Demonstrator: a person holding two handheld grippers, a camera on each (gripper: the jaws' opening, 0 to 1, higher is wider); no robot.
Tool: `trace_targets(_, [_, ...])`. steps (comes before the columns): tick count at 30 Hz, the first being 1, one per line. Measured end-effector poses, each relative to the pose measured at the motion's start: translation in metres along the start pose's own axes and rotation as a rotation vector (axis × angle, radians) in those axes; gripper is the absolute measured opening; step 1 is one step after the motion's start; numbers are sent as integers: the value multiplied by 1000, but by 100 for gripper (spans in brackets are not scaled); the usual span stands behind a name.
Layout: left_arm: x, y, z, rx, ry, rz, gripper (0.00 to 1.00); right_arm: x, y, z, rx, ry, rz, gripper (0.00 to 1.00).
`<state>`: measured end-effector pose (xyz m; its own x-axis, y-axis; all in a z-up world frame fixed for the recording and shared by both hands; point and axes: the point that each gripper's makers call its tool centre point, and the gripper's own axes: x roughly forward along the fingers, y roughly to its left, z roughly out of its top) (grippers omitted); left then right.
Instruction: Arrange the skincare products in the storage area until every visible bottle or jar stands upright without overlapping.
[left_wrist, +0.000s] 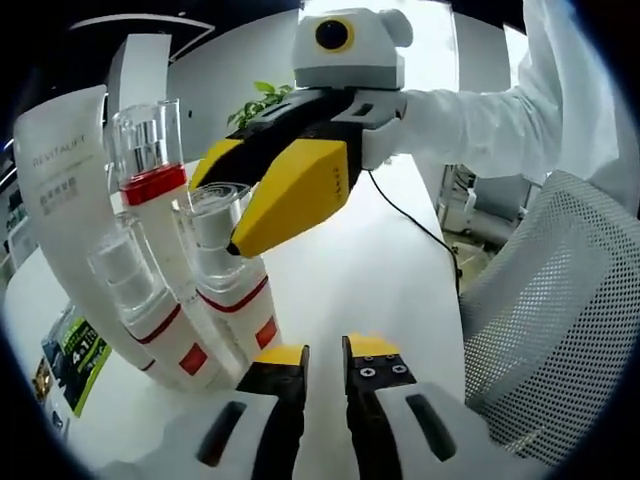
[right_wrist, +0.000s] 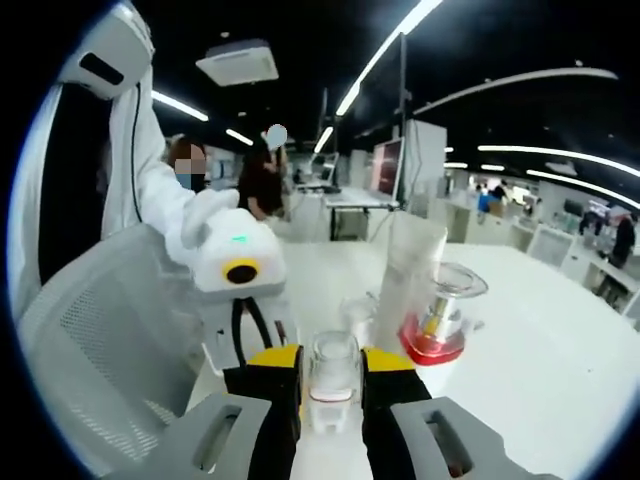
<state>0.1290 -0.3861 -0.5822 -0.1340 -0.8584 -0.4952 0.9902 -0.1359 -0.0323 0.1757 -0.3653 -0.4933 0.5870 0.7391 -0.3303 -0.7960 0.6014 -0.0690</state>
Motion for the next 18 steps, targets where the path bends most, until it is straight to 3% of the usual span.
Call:
trace_targets(6, [1,-2,-2,-1,8,-9,10,-21,-4,19,-10,-68,-95,15])
trace_targets(10, [1,-3,-3,0,17,-8,10,-36,-5,20,-4,-71,-178,11])
trace_targets(12, [1,-2,-5,8,25,-7,10,-41,-7,-1,25,9,-211,8])
trace_targets(15, [1,-3,-4,4,25,-9,10,-34,-1,-29,153,56,-237,11])
trace_targets(17, [1,-4,-3,4,20,-11,10,-25,7,-49,148,130,-237,10])
trace_targets(18, [2,-3,-3,4,17,-9,10,-22,5,-59,149,174,-282,9])
